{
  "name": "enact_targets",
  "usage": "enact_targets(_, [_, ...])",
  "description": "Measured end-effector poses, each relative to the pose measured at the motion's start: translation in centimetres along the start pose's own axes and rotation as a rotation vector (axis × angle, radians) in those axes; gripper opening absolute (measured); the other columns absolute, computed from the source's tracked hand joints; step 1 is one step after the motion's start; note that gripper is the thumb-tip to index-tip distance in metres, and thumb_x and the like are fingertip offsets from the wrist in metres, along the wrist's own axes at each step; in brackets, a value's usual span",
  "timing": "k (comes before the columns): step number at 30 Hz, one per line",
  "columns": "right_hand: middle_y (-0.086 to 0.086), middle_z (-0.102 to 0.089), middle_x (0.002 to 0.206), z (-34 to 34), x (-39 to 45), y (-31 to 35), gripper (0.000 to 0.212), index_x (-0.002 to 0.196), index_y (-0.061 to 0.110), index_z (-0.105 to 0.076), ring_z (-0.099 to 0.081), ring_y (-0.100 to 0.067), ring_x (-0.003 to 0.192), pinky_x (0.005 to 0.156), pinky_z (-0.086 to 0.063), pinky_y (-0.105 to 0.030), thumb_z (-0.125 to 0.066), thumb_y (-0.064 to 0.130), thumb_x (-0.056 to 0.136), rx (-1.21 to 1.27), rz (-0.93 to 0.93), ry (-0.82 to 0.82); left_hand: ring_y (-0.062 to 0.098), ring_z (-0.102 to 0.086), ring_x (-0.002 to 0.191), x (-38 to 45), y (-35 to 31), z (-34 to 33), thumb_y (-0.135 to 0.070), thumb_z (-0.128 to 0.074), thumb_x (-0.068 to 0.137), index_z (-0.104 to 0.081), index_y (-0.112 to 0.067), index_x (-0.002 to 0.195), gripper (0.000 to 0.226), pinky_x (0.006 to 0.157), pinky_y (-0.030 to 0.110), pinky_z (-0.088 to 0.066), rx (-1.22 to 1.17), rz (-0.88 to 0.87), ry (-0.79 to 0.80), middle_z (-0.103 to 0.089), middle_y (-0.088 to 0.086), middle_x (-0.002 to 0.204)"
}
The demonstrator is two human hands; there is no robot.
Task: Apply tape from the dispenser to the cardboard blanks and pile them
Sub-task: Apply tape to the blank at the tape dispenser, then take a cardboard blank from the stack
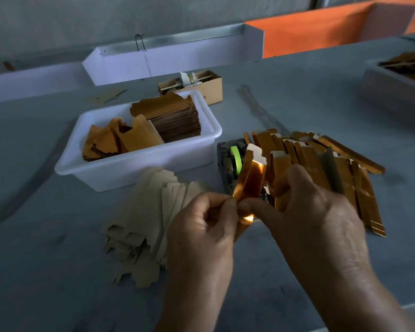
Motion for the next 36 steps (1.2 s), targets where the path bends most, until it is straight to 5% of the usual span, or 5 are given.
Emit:
enact_targets(6, [0.015, -0.057, 0.073, -1.1, -0.3, -0.9, 0.059, 0.089, 0.033, -0.048, -0.058, 0.002, 0.067, 0.053, -0.047, -0.009, -0.040, 0.072, 0.046, 0.449, -0.021, 0.113, 0.009, -0.071, 0.071, 0.2, -0.1, 0.4, -0.026, -0.064, 0.083, -0.071, -0.022, 0.079, 0.010, 0.059, 0.020, -0.056, -0.085, 0.076, 0.093, -0.074, -0.006, 0.076])
enact_targets(11, [0.009, -0.068, 0.078, -2.4, -0.3, -1.5, 0.015, 0.087, 0.032, -0.059, -0.064, -0.004, 0.075, 0.065, -0.048, -0.018, -0.062, 0.037, 0.074, 0.815, -0.128, 0.160, 0.007, -0.070, 0.073, -0.3, 0.1, 0.2, -0.042, -0.059, 0.070, -0.070, -0.036, 0.085, 0.020, 0.062, 0.024, -0.057, -0.112, 0.104, 0.126, -0.073, -0.009, 0.077])
enact_targets(24, [0.009, -0.062, 0.074, -2.8, 0.3, -1.7, 0.020, 0.082, 0.046, -0.047, -0.060, 0.011, 0.072, 0.046, -0.046, -0.009, -0.057, 0.029, 0.088, 0.613, -0.022, 0.122, 0.013, -0.071, 0.068, 0.5, 0.7, 0.2, -0.021, -0.061, 0.088, -0.061, -0.020, 0.096, 0.009, 0.054, 0.026, -0.056, -0.073, 0.189, 0.136, -0.073, 0.002, 0.076])
enact_targets(30, [-0.002, -0.054, 0.062, 0.0, 5.0, -5.6, 0.017, 0.084, 0.013, -0.056, -0.053, -0.015, 0.049, 0.041, -0.038, -0.020, -0.052, 0.027, 0.092, 0.234, -0.038, -0.160, 0.018, -0.048, 0.100, 2.0, 1.8, 3.5, -0.046, -0.048, 0.090, -0.057, -0.025, 0.116, 0.034, 0.083, 0.031, -0.040, 1.097, -0.012, -0.171, -0.059, 0.000, 0.108])
enact_targets(36, [-0.019, -0.048, 0.128, 0.5, 6.3, -7.4, 0.048, 0.135, 0.014, -0.044, -0.047, -0.039, 0.114, 0.091, -0.040, -0.044, -0.052, 0.032, 0.091, 0.027, -0.239, -0.288, 0.025, -0.049, 0.108, 3.2, 3.4, 3.8, -0.056, -0.062, 0.081, -0.048, -0.018, 0.117, 0.054, 0.085, 0.035, -0.042, 1.194, 0.177, -0.114, -0.047, 0.006, 0.118])
Point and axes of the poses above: each hand's wrist, its own x-axis towards the middle knuckle, its own z-axis out of the back of the hand, y = z × x, the point moved 3 cm from there along x, towards the middle knuckle
